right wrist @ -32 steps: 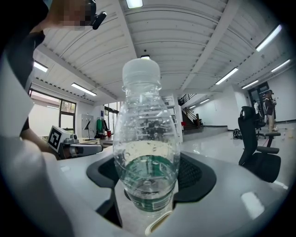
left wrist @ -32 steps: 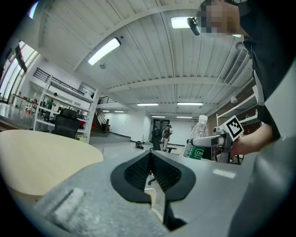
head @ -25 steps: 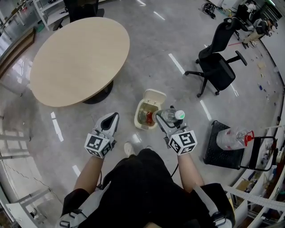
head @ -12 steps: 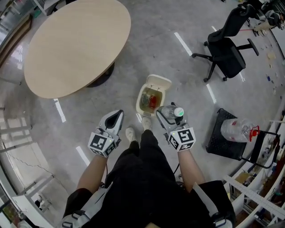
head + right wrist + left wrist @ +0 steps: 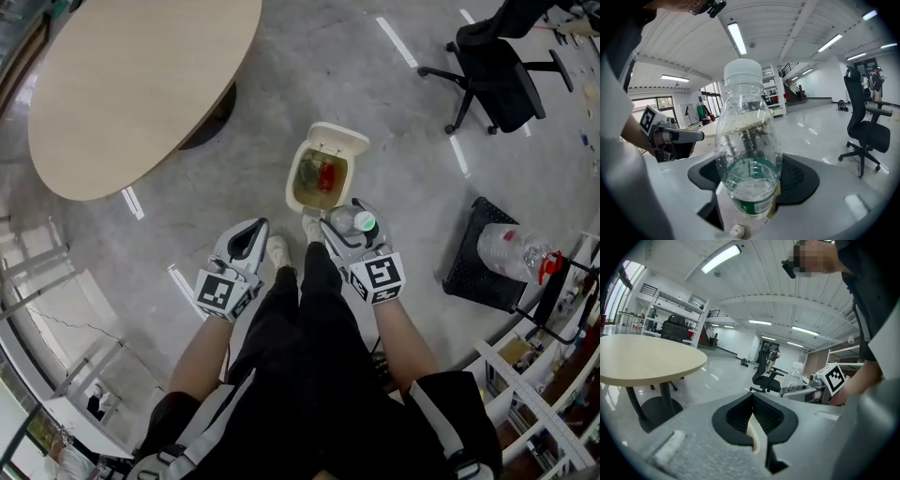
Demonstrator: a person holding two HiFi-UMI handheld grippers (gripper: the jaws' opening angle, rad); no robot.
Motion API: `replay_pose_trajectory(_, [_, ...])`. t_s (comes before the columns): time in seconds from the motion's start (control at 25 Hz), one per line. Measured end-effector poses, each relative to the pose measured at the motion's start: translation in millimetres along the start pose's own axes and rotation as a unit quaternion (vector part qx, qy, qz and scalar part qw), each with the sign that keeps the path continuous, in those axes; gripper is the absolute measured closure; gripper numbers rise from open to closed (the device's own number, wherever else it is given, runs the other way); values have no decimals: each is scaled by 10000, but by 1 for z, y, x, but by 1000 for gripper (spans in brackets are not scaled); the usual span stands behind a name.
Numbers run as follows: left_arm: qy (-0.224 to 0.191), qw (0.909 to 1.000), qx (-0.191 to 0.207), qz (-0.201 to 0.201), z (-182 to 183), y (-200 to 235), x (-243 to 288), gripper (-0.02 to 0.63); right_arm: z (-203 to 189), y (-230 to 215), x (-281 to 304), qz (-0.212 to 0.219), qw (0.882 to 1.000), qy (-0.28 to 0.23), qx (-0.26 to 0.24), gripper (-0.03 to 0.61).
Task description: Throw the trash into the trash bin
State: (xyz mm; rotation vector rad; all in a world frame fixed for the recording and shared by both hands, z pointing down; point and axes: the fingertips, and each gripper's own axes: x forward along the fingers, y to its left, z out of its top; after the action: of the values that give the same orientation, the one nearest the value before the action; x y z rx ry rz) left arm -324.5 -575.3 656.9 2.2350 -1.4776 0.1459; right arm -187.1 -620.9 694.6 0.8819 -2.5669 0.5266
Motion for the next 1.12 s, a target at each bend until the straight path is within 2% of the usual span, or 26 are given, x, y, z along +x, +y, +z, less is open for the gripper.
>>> replay_pose_trajectory(0.28, [253, 9997, 32, -34, -20, 2, 31, 612, -21, -20, 33, 129, 9996, 237, -5, 247])
replay_pose_trajectory(0.52, [448, 9988, -14, 193, -39, 14, 42, 612, -47, -32, 64, 286, 9982, 521, -54, 246])
replay_pose_trajectory(0.68, [646, 9974, -202, 257, -58, 24, 55, 612, -74, -38, 89, 315, 9963, 793, 84, 245])
replay_pose_trajectory(0.8, [749, 9964, -291, 267, -69, 25, 59, 612, -95, -40, 105, 302, 9945, 1006, -49, 245])
replay_pose_trajectory(1.12, [880, 9944, -545, 218, -88, 5, 57, 612, -138, -56, 125, 155, 9913, 1308, -44, 242])
